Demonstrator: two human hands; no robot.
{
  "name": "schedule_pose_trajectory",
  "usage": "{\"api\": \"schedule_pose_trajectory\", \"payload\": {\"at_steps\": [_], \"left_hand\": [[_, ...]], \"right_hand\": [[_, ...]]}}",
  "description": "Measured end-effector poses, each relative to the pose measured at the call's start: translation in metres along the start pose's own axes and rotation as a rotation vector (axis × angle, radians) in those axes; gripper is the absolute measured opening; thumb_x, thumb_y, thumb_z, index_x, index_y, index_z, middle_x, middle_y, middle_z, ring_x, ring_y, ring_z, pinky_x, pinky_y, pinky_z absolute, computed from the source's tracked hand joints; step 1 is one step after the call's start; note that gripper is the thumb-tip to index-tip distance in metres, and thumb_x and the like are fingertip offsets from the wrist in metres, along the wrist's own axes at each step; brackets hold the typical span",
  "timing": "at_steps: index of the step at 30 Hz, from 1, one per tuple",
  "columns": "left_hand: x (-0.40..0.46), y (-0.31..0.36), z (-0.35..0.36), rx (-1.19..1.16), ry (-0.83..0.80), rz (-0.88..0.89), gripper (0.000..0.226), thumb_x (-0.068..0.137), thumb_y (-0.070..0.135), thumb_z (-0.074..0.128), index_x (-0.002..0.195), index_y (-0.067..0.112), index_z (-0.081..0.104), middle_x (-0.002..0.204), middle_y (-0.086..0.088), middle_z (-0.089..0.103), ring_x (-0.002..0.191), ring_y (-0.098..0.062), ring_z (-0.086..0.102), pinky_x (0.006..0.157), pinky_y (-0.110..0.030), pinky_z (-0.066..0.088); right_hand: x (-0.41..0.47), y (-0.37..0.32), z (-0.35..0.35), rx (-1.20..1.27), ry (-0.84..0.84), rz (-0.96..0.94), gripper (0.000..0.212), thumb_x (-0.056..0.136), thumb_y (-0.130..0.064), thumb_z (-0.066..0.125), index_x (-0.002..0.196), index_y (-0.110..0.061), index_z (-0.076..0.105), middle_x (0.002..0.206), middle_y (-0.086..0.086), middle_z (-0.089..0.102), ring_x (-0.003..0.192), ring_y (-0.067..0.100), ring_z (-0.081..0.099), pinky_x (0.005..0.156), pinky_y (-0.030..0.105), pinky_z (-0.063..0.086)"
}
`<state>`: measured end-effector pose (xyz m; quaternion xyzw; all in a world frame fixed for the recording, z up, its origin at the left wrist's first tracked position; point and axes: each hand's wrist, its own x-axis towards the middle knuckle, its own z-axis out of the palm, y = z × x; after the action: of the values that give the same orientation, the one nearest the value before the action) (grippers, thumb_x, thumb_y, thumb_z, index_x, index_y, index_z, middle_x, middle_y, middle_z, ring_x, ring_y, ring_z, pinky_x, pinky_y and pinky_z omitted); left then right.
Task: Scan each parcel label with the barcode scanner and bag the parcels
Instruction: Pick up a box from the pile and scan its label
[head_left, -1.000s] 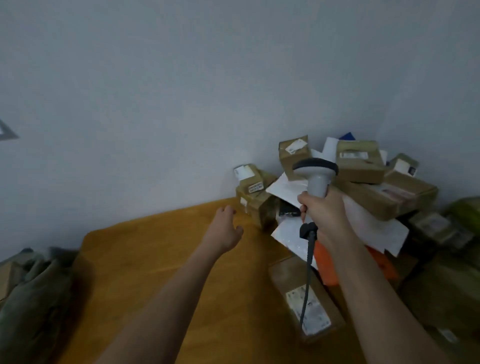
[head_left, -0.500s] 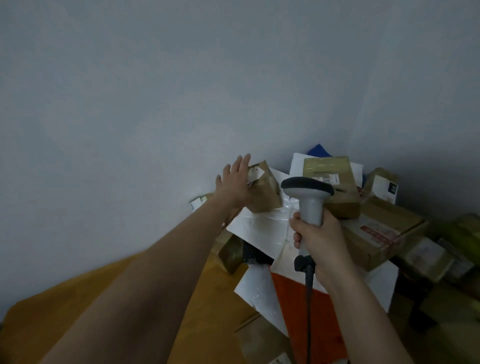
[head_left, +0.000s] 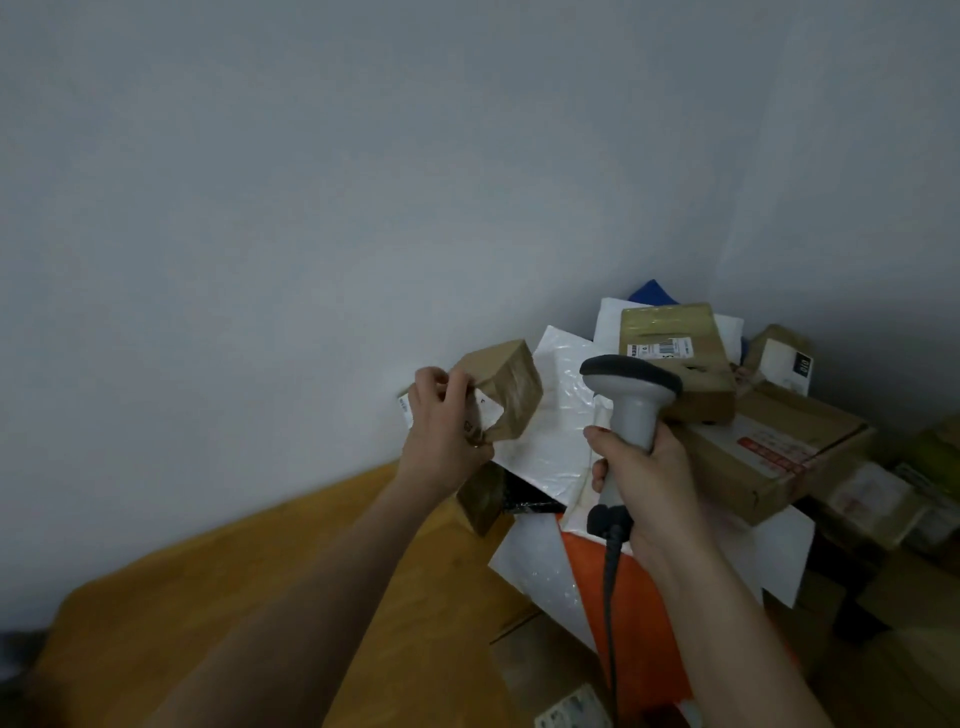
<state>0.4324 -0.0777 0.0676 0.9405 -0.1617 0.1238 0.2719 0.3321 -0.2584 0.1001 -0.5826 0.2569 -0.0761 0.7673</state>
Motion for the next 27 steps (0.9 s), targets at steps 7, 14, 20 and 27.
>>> {"api": "schedule_pose_trajectory", "payload": {"at_steps": [7, 14, 20, 27], "left_hand": [[-0.088, 0.006, -0.051, 0.168, 0.25, 0.387, 0.084, 0.054, 0.021, 0.091, 0.119, 0.011, 0.039, 0.125, -0.009, 0.031, 0.118, -0.041, 0.043, 0.066, -0.04, 0.059], [-0.15, 0.001, -0.101, 0.325, 0.293, 0.511, 0.084, 0.053, 0.022, 0.093, 0.118, 0.007, 0.042, 0.122, -0.013, 0.038, 0.12, -0.039, 0.037, 0.061, -0.04, 0.06], [-0.179, 0.007, -0.144, -0.217, 0.087, 0.165, 0.075, 0.062, 0.034, 0.084, 0.124, 0.018, 0.043, 0.118, 0.006, 0.039, 0.105, -0.01, 0.049, 0.077, -0.016, 0.049], [-0.198, 0.007, -0.19, -0.977, 0.0, -0.571, 0.046, 0.09, 0.042, 0.063, 0.119, 0.008, 0.057, 0.116, -0.014, 0.059, 0.102, -0.028, 0.063, 0.077, -0.04, 0.06]], "right_hand": [[-0.055, 0.003, 0.017, 0.228, -0.05, 0.036, 0.055, 0.084, -0.026, 0.076, 0.131, -0.016, 0.049, 0.098, 0.008, 0.068, 0.069, 0.01, 0.06, 0.057, 0.025, 0.052], [-0.118, 0.007, 0.045, 0.357, -0.183, 0.137, 0.081, 0.079, -0.03, 0.079, 0.14, -0.019, 0.027, 0.1, 0.01, 0.06, 0.075, 0.017, 0.061, 0.074, 0.038, 0.057], [-0.153, 0.014, 0.043, 0.255, -0.21, 0.057, 0.088, 0.07, -0.031, 0.085, 0.14, -0.014, 0.036, 0.097, 0.007, 0.059, 0.073, 0.014, 0.058, 0.072, 0.035, 0.055], [-0.184, 0.012, 0.041, 0.067, -0.369, 0.039, 0.095, 0.048, -0.038, 0.091, 0.128, -0.008, 0.049, 0.089, 0.007, 0.06, 0.06, 0.011, 0.053, 0.059, 0.029, 0.051]]}}
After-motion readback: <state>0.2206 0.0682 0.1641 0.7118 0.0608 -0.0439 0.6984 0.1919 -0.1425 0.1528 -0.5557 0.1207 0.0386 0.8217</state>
